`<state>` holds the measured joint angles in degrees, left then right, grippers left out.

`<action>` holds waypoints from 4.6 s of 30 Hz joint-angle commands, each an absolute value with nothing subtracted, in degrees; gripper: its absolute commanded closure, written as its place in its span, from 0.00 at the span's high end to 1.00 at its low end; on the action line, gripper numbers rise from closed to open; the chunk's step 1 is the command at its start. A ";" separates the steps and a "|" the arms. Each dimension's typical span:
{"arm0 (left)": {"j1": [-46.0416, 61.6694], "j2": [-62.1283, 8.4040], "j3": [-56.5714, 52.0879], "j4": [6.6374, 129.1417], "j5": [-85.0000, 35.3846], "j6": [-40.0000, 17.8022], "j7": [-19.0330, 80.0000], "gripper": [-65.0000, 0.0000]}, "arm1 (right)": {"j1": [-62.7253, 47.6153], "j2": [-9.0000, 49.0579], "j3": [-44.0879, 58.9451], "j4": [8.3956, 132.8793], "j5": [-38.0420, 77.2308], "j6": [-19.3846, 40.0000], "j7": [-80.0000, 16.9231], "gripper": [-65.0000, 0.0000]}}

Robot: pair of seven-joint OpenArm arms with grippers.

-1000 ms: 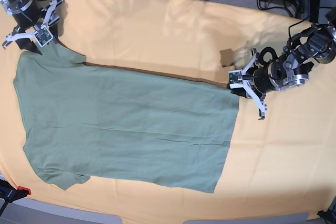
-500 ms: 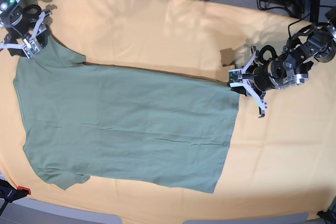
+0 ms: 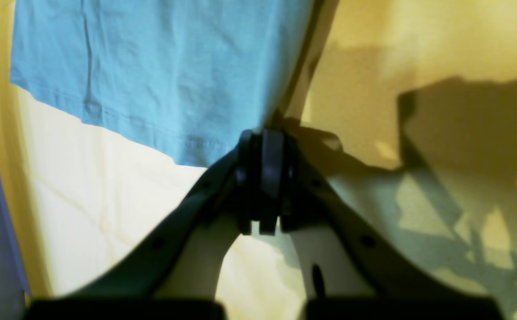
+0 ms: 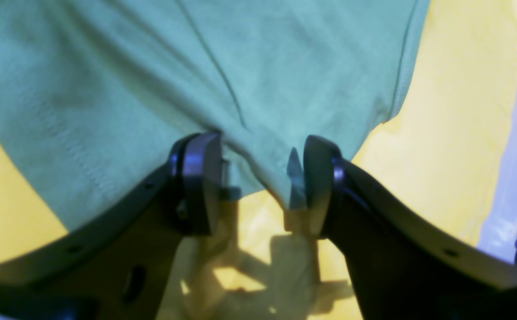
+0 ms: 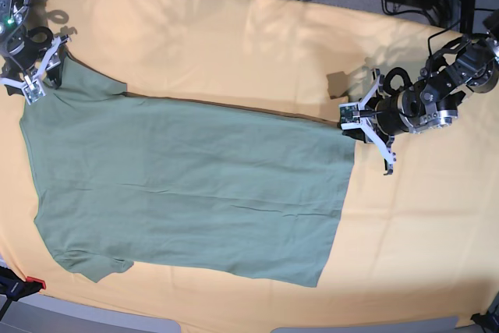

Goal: Fold the T-shirt properly
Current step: 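Move both grippers down to the shirt's shoulder and hem corners, then grasp the corners and drag the shirt toward the robot, then fold the grasped edge over toward the shirt's middle with both grippers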

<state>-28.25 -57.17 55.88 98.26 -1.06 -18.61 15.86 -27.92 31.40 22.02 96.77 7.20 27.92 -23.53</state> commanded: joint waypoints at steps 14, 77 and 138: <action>-30.46 -58.28 55.22 99.26 -0.95 -18.00 15.25 0.00 | -27.29 35.70 22.52 96.77 10.70 29.85 -23.16 0.00; -21.58 -82.89 55.22 129.12 -16.23 -30.57 17.61 0.00 | -65.91 46.39 37.04 124.73 21.04 27.38 -27.49 0.00; -23.90 -71.64 55.22 115.44 2.55 -11.62 18.24 0.58 | -33.67 46.54 21.91 109.51 18.04 31.09 -34.15 0.60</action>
<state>-22.90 -70.35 55.83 114.91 2.46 -12.49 18.74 -34.11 45.21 20.84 108.68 17.98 31.90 -34.98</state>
